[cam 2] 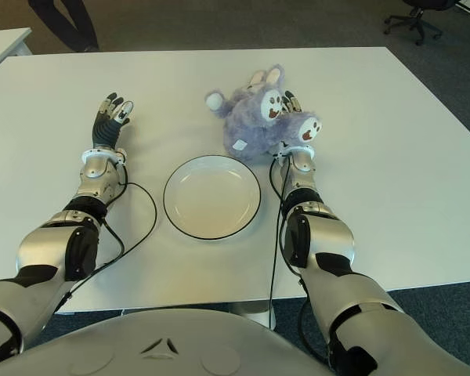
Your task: Put the doll into the plate.
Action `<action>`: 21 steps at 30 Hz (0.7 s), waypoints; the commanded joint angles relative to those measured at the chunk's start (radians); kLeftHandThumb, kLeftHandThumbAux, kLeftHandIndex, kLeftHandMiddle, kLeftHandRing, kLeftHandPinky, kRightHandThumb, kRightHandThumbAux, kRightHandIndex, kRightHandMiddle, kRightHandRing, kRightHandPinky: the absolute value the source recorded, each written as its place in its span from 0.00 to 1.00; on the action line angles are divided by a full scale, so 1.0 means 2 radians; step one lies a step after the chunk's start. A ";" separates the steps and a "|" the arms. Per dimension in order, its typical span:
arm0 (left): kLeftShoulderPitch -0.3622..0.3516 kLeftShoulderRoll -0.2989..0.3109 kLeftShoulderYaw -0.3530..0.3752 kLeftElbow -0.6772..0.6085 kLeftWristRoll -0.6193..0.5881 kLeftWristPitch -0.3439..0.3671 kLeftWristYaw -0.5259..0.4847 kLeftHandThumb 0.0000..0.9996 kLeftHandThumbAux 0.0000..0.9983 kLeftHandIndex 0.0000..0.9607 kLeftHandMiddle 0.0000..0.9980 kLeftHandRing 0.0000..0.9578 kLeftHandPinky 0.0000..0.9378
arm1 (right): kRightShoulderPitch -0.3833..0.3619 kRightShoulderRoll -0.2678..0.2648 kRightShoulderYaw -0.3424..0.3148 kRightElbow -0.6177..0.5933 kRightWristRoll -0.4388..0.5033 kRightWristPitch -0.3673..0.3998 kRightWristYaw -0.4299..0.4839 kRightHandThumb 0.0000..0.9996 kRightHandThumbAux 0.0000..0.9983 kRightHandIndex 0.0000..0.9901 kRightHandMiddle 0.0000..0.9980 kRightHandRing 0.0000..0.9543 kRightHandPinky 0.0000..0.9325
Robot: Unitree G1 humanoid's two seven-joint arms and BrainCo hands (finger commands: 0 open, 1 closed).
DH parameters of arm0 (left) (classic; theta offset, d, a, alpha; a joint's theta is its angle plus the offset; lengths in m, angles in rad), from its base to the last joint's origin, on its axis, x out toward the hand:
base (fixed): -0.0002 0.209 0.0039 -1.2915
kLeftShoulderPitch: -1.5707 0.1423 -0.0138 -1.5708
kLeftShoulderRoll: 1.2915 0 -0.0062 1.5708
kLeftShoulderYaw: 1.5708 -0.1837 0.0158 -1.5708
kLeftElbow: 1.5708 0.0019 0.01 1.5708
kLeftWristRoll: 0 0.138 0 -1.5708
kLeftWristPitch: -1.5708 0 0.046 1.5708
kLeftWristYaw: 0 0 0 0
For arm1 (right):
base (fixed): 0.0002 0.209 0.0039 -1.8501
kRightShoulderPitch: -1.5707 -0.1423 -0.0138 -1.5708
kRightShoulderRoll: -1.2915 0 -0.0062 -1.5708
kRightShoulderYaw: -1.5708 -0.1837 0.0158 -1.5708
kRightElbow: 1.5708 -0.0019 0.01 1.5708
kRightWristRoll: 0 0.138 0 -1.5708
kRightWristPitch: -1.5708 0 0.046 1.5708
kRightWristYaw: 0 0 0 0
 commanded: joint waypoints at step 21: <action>0.055 -0.019 -0.003 0.027 0.004 0.023 0.007 0.00 0.50 0.00 0.10 0.14 0.19 | 0.048 0.008 -0.003 0.023 0.005 0.013 0.005 0.12 0.60 0.04 0.09 0.08 0.09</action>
